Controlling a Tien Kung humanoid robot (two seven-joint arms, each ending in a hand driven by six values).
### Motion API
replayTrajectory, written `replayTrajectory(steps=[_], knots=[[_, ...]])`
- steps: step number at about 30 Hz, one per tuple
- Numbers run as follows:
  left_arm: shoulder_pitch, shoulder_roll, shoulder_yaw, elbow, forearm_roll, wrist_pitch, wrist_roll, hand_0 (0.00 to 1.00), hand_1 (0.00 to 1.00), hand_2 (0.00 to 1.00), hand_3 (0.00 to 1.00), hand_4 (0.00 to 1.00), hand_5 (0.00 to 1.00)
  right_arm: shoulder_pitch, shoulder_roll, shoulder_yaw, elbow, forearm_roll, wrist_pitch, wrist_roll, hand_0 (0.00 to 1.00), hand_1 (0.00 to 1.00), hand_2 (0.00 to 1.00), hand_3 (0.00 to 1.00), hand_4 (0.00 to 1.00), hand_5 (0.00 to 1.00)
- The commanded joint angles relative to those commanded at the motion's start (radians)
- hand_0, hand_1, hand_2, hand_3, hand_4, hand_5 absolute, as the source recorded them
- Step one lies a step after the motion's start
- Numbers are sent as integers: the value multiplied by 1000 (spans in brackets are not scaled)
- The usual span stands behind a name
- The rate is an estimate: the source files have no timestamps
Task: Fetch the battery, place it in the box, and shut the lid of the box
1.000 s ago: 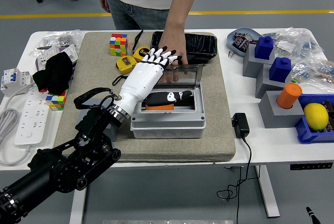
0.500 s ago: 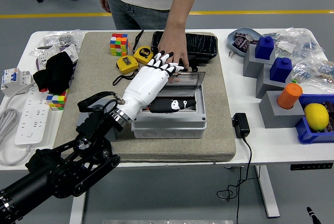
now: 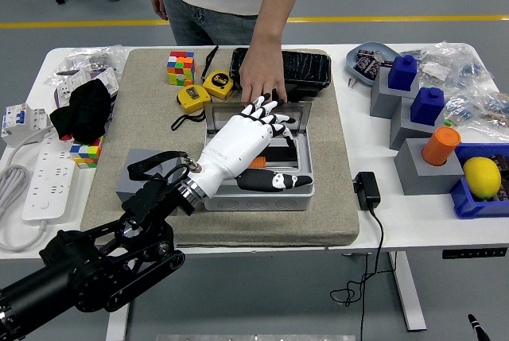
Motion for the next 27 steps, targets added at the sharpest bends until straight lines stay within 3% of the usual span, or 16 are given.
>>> replayTrajectory(steps=[7,18,19,25,26,27], knots=[[-1,5,20,-1,-18,4,-8,998,944,796,462,998,998,1,-1,1,0,-1,-1,-1,864,827,774,788,998,998],[-14,9,8,-41,-33,67,-71,998,895,764,459,998,998,2,-1,3,0,-3,-1,0,864,827,774,788,998,998],[-19,4,-7,-29,-26,59,-65,998,897,780,661,998,998,1,0,4,0,-4,-1,-1,862,827,775,789,998,998],[-50,-8,-72,54,12,19,-35,998,897,780,661,998,998,1,0,7,0,-10,-1,-2,862,827,775,789,998,998],[-55,-7,-79,66,17,13,-31,998,918,804,763,998,998,1,0,7,0,-11,-1,-3,864,827,775,788,998,998],[-62,-5,-91,82,23,2,-23,998,918,804,763,998,998,1,0,8,0,-12,-1,-3,864,827,775,788,998,998]])
